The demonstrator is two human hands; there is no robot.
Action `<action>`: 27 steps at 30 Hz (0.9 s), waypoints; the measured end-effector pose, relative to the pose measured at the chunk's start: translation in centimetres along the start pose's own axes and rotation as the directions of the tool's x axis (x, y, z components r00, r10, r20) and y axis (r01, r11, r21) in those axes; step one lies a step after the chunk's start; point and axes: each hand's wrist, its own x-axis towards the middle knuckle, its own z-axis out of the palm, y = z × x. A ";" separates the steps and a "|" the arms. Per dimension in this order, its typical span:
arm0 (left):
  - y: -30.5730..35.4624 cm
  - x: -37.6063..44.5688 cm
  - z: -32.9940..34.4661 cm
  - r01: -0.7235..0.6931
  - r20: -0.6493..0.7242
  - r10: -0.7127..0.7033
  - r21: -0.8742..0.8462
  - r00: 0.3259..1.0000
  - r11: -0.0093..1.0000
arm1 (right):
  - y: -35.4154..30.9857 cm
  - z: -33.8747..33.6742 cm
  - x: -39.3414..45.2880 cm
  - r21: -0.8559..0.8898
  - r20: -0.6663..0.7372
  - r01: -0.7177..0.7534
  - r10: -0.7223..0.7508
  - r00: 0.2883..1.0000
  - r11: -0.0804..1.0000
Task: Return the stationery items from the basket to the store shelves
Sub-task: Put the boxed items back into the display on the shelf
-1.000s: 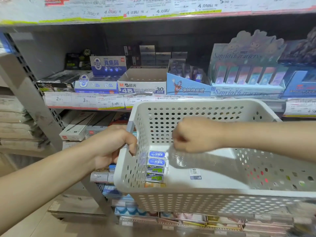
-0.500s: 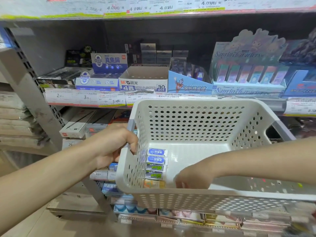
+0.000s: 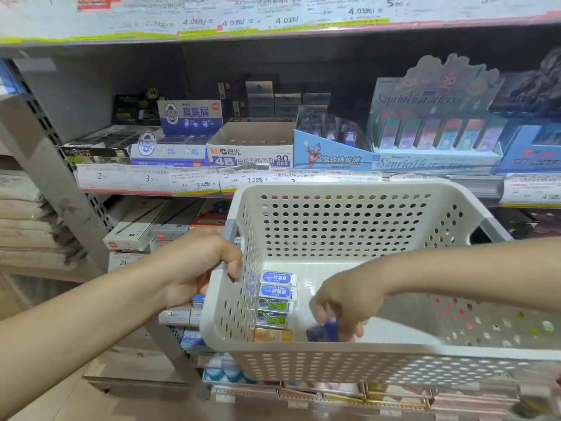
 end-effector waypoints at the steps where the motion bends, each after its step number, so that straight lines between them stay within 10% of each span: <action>1: 0.0 0.1 -0.1 0.001 0.001 -0.001 -0.005 1.000 1.000 | 0.5 -0.7 -0.6 0.092 -0.023 0.008 -0.006 1.000 0.996; 13: 0.1 0.5 0.1 -0.005 0.031 0.005 0.000 0.999 1.000 | 3.3 -4.2 -7.3 0.630 -0.313 0.301 -0.120 0.942 0.716; 18: 0.1 0.6 0.0 -0.004 0.050 0.003 0.009 0.999 1.000 | 4.0 -7.9 -12.0 0.398 -0.723 0.479 -0.054 0.689 0.782; 23: 0.3 0.3 0.2 -0.009 0.060 0.009 0.002 0.998 1.000 | 5.2 -12.1 -14.4 0.138 -0.944 0.145 0.086 0.318 0.980; 27: 0.2 0.3 0.2 -0.009 0.049 0.010 -0.008 0.999 1.000 | 5.8 -13.5 -12.7 0.107 -0.930 -0.076 0.127 0.346 0.991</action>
